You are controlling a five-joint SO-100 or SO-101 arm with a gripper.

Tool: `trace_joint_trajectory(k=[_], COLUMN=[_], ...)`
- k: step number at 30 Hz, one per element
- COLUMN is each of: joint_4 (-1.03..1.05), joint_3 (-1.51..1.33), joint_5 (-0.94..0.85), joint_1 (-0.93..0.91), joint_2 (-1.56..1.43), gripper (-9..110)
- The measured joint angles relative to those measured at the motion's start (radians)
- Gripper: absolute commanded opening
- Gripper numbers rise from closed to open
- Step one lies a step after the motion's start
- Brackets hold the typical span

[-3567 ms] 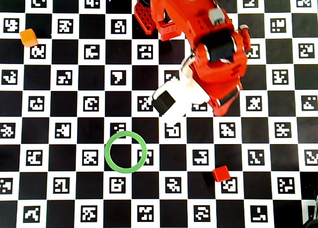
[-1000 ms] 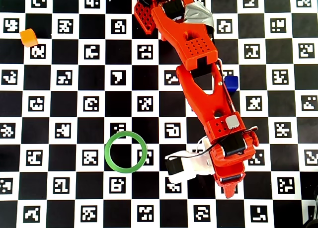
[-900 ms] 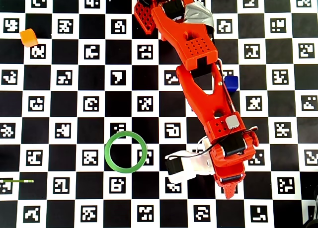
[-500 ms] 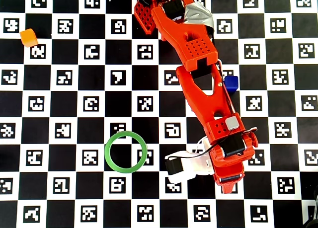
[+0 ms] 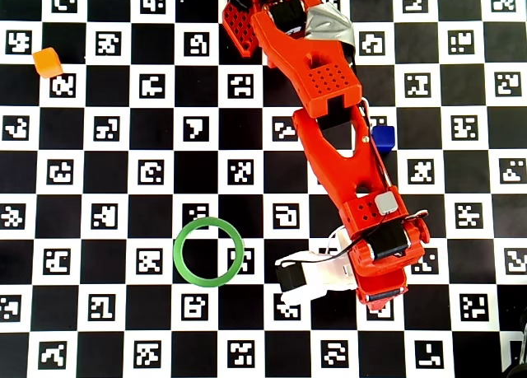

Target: Grab the red cube then put it in the green circle then put the blue cube on top and finally the orange cube on top

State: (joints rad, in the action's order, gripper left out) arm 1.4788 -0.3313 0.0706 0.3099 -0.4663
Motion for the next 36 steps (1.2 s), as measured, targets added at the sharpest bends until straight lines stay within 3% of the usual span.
trace_joint_trajectory(k=[5, 16, 36], joint_4=[-0.011, -0.172, -0.291], joint_3=[-0.083, -0.578, -1.189], joint_5=[-0.009, -0.067, -0.253], joint_1=[-0.005, -0.107, -0.472], joint_2=[-0.071, -0.476, -0.976], gripper=[9, 10, 9])
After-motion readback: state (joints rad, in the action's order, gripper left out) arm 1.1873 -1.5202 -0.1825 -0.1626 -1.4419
